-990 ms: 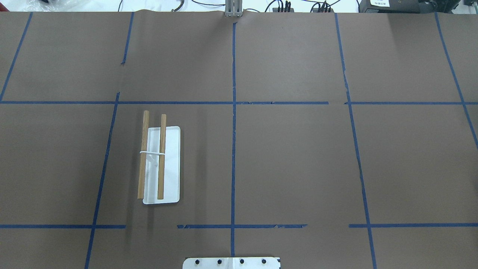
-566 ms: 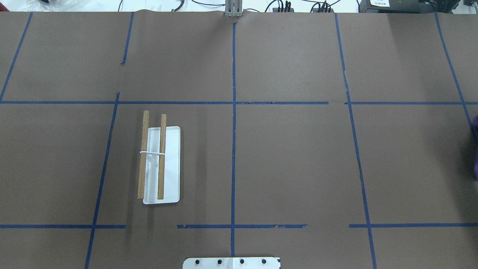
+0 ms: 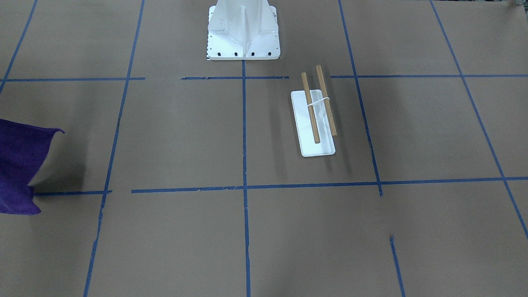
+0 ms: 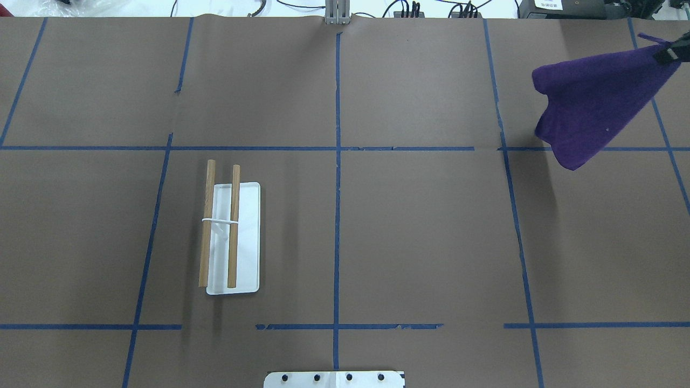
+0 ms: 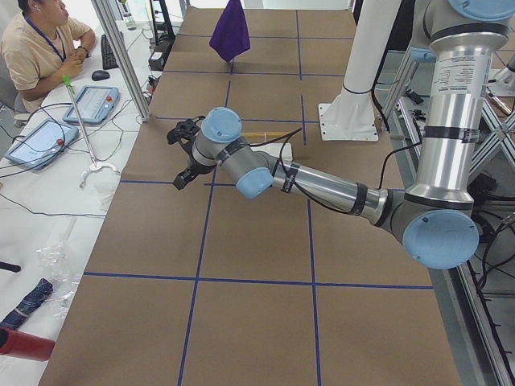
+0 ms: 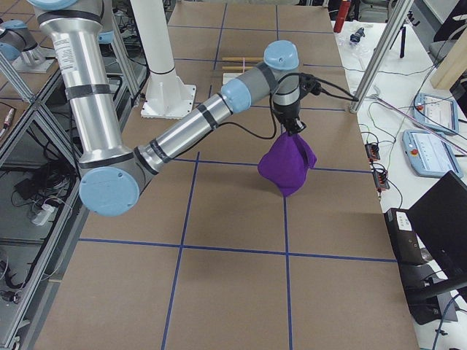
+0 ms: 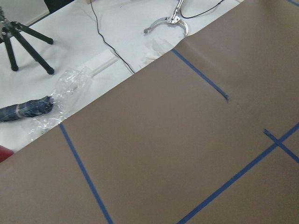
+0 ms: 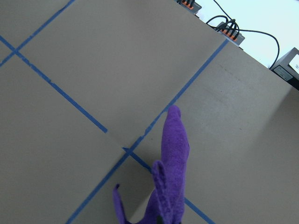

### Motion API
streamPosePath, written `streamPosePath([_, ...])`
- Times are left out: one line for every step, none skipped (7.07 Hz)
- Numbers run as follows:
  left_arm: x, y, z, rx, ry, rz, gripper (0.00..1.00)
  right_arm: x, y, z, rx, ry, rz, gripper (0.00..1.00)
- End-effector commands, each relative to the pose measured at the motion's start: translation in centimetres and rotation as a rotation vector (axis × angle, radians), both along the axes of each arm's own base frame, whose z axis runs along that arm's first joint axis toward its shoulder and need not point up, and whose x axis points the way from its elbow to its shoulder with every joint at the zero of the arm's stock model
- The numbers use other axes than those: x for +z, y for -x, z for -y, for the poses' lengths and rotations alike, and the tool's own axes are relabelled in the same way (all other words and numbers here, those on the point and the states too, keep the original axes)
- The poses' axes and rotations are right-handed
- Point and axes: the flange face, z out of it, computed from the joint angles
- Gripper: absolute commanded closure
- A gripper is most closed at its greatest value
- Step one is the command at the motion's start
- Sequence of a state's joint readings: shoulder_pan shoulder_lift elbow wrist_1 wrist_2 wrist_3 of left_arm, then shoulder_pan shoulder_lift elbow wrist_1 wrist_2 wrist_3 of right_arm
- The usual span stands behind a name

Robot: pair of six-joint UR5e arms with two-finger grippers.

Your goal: Hang towel on rack

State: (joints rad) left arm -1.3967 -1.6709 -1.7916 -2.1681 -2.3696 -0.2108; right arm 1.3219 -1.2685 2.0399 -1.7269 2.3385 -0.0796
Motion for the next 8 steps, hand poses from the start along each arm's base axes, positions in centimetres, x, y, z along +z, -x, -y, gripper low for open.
streamPosePath([-7.3,-6.8,2.0,-0.023,0.165,-0.165,0.0,-8.0,10.6,-1.0,0.022,0.116,0.074,1.0])
streamPosePath([-11.7,-10.5,3.1,-0.035,0.295,-0.233,0.0,-11.7,15.7,-3.2,0.036,0.126,0.093,1.0])
streamPosePath([-14.8,-14.0,4.1,-0.099,0.416,-0.242,0.0,-14.5,18.9,-4.7,0.016,0.095,0.11,1.0])
streamPosePath([-17.3,-17.4,4.1,-0.155,0.57,-0.267,0.05,-17.0,21.0,-6.4,-0.027,0.064,0.139,1.0])
streamPosePath([-20.2,-21.2,3.4,-0.163,0.675,-0.293,0.09,-17.7,22.6,-8.1,-0.052,0.033,0.143,1.0])
streamPosePath([-22.5,-25.4,2.1,-0.214,0.784,-0.344,0.09,-18.0,24.0,-9.0,-0.045,-0.012,0.138,1.0])
streamPosePath([-24.7,-29.5,1.0,-0.261,0.864,-0.377,0.14,-18.6,25.3,-9.9,-0.046,-0.052,0.146,1.0])
streamPosePath([-27.9,-32.2,0.1,-0.299,0.971,-0.415,0.24,-19.5,26.5,-12.1,-0.059,-0.097,0.161,1.0])
